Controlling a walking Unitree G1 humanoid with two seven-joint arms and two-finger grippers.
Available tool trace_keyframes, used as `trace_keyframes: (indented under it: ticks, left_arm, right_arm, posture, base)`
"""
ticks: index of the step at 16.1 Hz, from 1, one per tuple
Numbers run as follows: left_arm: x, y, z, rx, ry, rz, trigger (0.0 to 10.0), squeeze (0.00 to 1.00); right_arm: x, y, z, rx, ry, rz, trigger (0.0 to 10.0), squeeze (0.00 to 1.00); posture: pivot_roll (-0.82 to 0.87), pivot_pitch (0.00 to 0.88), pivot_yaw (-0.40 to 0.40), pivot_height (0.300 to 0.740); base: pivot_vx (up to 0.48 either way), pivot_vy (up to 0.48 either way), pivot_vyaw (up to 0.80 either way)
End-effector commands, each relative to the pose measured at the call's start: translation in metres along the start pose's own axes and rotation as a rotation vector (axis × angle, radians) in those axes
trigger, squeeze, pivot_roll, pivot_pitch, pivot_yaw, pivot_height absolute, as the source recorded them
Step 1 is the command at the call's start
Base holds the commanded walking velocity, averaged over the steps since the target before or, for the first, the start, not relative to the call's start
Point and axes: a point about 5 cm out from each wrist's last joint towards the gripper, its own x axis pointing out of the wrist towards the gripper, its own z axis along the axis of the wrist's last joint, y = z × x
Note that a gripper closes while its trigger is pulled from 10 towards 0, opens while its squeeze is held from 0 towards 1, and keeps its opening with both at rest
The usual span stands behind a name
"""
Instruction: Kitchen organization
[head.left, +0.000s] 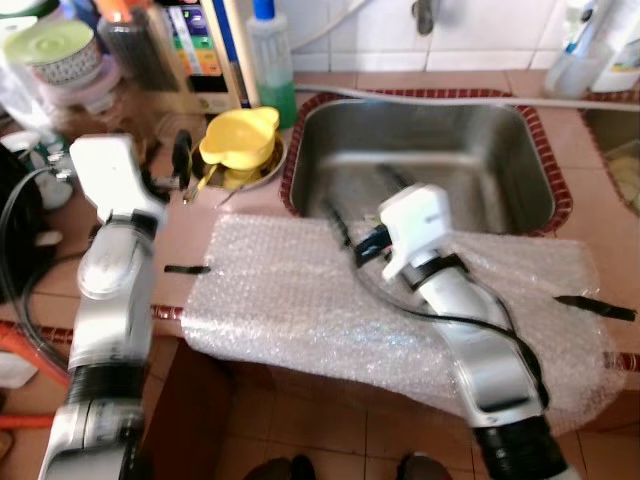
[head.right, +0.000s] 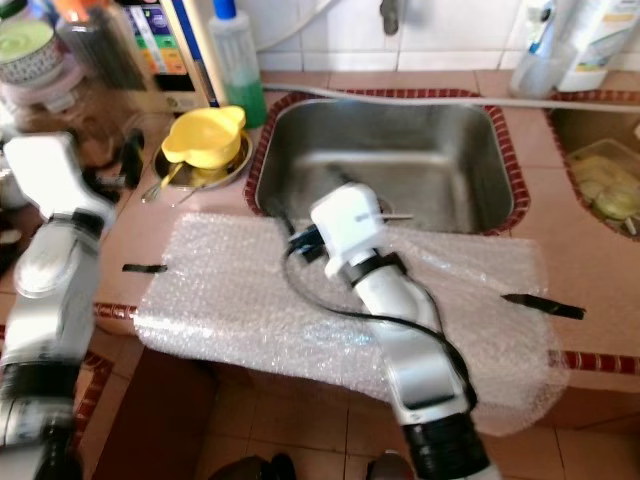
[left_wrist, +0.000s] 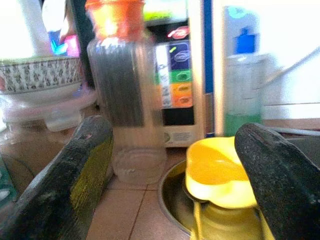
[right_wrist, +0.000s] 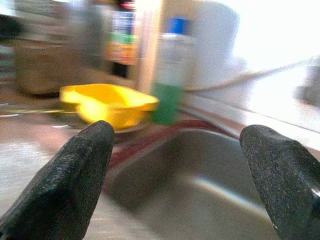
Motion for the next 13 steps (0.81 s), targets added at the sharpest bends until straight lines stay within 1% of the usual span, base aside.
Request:
trace_keyframes:
  ticks: [1,3,4,5,6,8,11,12,13]
  left_arm:
    - [-0.003,-0.003,0.007,0.017,-0.012,-0.03,10.0,1.0]
    - [-0.019,-0.014,0.013,0.016,-0.016,-0.085,10.0,1.0]
    - [-0.025,-0.017,0.015,0.008,-0.015,-0.102,10.0,1.0]
    - [-0.03,-0.018,0.017,0.012,-0.01,-0.123,10.0,1.0]
    - [-0.034,-0.017,0.016,0.0,0.009,-0.117,10.0,1.0]
    - [-0.039,-0.018,0.01,-0.022,0.042,-0.126,10.0,1.0]
    - [-0.039,-0.021,0.005,-0.046,0.087,-0.113,10.0,1.0]
    - [-0.039,-0.022,0.004,-0.054,0.099,-0.098,10.0,1.0]
    - [-0.037,-0.025,0.004,-0.067,0.1,-0.108,10.0,1.0]
  right_arm:
    - [-0.003,-0.006,0.009,-0.013,-0.038,-0.045,10.0,0.0]
    - [-0.011,-0.022,0.013,-0.063,-0.044,-0.134,10.0,0.0]
    - [-0.015,-0.026,0.015,-0.084,-0.047,-0.158,10.0,0.0]
    - [-0.019,-0.03,0.019,-0.111,-0.052,-0.178,10.0,0.0]
    - [-0.021,-0.031,0.022,-0.126,-0.058,-0.195,10.0,0.0]
    - [-0.027,-0.036,0.025,-0.163,-0.062,-0.226,10.0,0.0]
    - [-0.037,-0.041,0.022,-0.185,-0.028,-0.244,10.0,0.0]
    - [-0.04,-0.042,0.021,-0.196,-0.014,-0.248,10.0,0.0]
    - [-0.04,-0.042,0.021,-0.193,-0.005,-0.252,10.0,0.0]
  posture:
    - [-0.22,0.163,0.14,0.74]
    - [-0.22,0.162,0.14,0.74]
    - [-0.22,0.162,0.14,0.74]
    - [-0.22,0.162,0.14,0.74]
    - [-0.22,0.162,0.14,0.74]
    - [-0.22,0.158,0.139,0.74]
    - [-0.23,0.158,0.133,0.74]
    - [-0.24,0.16,0.132,0.74]
    - [-0.25,0.161,0.13,0.74]
  base:
    - [0.0,0.0,0.0]
    - [0.0,0.0,0.0]
    - [0.0,0.0,0.0]
    - [0.0,0.0,0.0]
    - [0.0,0.0,0.0]
    - [0.0,0.0,0.0]
    - [0.0,0.0,0.0]
    - [0.0,0.0,-0.66]
    - [0.0,0.0,-0.8]
